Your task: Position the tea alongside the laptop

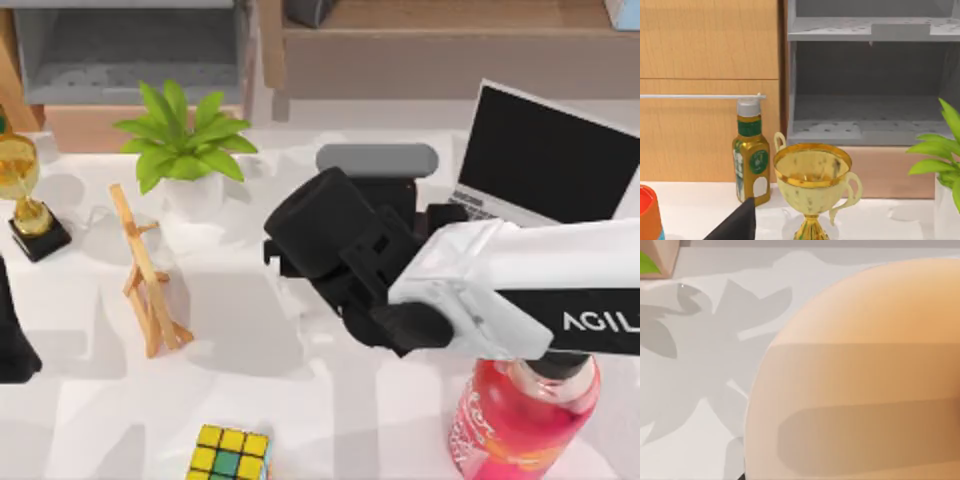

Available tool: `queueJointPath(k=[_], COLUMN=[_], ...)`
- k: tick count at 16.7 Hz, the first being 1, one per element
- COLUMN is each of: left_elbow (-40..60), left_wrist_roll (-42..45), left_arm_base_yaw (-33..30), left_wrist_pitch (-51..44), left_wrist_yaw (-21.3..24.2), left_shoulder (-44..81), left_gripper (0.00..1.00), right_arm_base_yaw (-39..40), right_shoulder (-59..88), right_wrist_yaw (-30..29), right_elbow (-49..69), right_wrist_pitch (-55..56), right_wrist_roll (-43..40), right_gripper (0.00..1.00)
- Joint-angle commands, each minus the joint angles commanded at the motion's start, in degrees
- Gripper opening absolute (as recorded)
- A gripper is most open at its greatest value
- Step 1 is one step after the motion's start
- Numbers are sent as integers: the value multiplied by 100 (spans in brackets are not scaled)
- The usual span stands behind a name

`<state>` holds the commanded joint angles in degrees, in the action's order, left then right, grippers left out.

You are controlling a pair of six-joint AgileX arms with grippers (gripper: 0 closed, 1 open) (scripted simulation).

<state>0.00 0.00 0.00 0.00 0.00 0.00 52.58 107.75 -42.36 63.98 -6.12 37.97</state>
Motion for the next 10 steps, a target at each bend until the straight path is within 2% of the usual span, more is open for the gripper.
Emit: queueJointPath(k=[10], left_elbow=[0], left_wrist_roll=[0], left_arm_base_yaw=[0], left_wrist_pitch=[0], left_wrist_yaw=[0], left_shoulder=[0], left_gripper=[100], right_arm_base_yaw=[13], right_shoulder=[-117], right_wrist_yaw=[3], right_elbow=[115], right_wrist_pitch=[-221], right_wrist_roll=[7], right_gripper=[0])
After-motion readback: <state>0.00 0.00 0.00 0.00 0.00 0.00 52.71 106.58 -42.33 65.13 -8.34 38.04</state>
